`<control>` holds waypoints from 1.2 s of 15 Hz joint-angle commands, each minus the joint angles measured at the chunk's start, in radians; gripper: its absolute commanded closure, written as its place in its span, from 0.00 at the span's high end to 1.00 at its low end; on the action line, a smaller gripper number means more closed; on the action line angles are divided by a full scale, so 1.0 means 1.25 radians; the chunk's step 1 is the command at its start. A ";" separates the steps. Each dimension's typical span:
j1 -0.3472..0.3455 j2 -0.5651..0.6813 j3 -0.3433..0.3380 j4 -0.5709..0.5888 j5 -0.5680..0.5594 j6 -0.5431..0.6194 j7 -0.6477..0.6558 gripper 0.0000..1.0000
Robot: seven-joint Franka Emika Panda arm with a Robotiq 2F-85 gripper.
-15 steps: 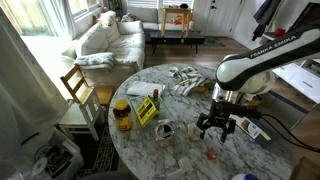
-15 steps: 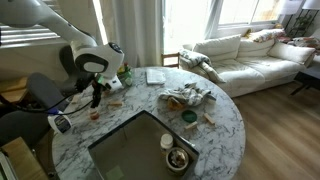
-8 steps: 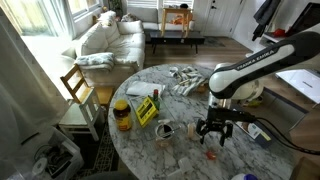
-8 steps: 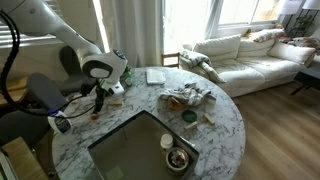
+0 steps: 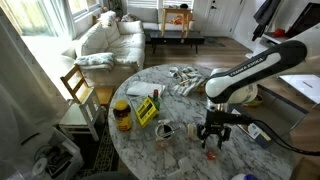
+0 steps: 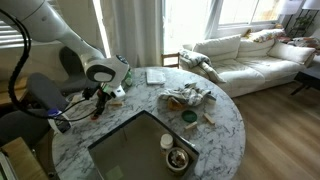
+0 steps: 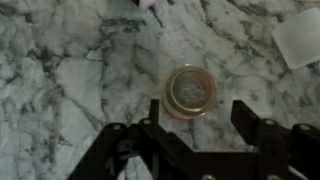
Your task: Turn the container with an orange lid on the over
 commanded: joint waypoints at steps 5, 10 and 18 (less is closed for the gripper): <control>-0.004 0.036 -0.001 0.032 -0.034 -0.068 0.002 0.94; -0.013 0.049 0.008 0.051 -0.010 -0.113 -0.022 0.44; 0.001 -0.033 -0.050 -0.004 0.002 -0.071 0.175 0.24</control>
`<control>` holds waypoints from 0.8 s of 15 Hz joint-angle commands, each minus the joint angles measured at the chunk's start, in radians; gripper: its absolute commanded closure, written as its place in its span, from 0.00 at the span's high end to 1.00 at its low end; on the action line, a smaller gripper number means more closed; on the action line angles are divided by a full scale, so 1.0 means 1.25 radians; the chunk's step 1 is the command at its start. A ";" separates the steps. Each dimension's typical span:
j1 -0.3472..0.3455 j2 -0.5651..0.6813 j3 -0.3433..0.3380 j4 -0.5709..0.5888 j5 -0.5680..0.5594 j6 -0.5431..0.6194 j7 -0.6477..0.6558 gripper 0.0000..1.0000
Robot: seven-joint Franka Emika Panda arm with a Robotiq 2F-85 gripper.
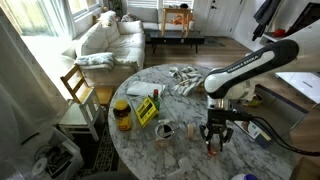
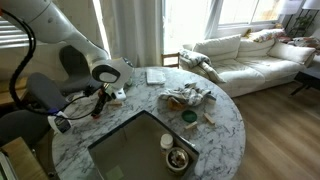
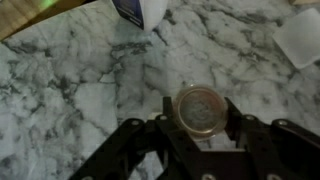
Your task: Turn the container with an orange lid on the over
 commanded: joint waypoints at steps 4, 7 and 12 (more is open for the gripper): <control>0.018 -0.116 -0.052 -0.106 -0.004 0.142 0.212 0.24; 0.041 -0.147 -0.047 -0.155 -0.035 0.281 0.312 0.24; 0.108 -0.169 -0.062 -0.230 -0.203 0.514 0.546 0.24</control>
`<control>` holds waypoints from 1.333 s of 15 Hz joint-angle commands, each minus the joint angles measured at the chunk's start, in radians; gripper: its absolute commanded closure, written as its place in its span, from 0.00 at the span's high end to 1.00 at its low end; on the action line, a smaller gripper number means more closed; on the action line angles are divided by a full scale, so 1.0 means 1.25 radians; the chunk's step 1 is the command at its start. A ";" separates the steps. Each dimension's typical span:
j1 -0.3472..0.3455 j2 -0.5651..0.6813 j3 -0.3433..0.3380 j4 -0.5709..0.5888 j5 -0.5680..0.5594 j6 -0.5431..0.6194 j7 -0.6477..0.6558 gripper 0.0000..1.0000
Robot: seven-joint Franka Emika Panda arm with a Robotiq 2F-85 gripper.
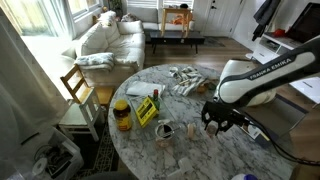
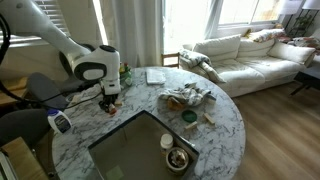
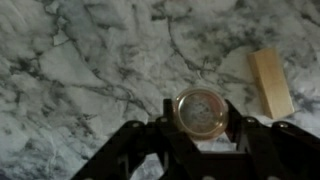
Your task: Turn the container with an orange lid on the over
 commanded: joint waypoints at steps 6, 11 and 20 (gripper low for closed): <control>0.158 -0.013 -0.144 -0.085 -0.482 0.173 0.503 0.24; 0.121 -0.028 -0.083 -0.092 -0.497 0.157 0.509 0.97; -0.036 -0.067 0.021 -0.128 -0.215 0.188 0.215 1.00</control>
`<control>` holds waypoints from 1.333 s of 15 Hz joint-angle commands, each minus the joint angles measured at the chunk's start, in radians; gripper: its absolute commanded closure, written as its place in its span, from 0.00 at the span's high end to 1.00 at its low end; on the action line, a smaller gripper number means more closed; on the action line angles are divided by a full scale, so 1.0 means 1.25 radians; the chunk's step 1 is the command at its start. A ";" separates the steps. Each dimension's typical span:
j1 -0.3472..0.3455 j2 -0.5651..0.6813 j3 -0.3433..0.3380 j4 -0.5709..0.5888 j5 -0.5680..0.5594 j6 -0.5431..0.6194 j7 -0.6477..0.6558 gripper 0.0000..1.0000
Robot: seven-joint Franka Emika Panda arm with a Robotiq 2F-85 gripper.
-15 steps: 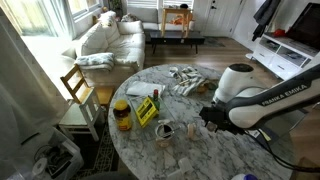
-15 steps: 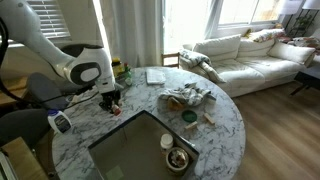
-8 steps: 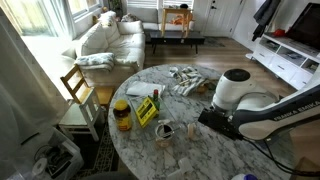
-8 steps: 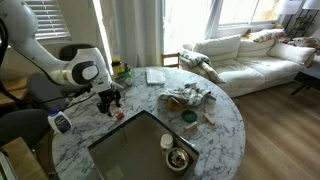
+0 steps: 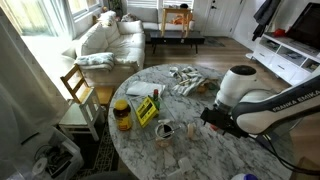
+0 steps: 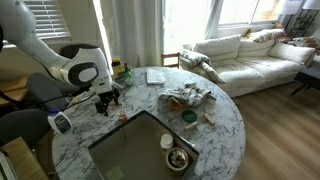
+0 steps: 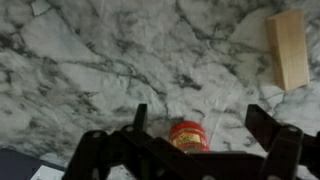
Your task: Turn the container with an orange lid on the over
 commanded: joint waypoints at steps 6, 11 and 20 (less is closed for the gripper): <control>-0.246 -0.028 0.155 0.024 0.522 -0.057 -0.507 1.00; -0.249 0.017 0.102 0.080 0.718 -0.190 -0.708 1.00; -0.217 0.080 0.024 0.118 0.697 -0.222 -0.620 0.79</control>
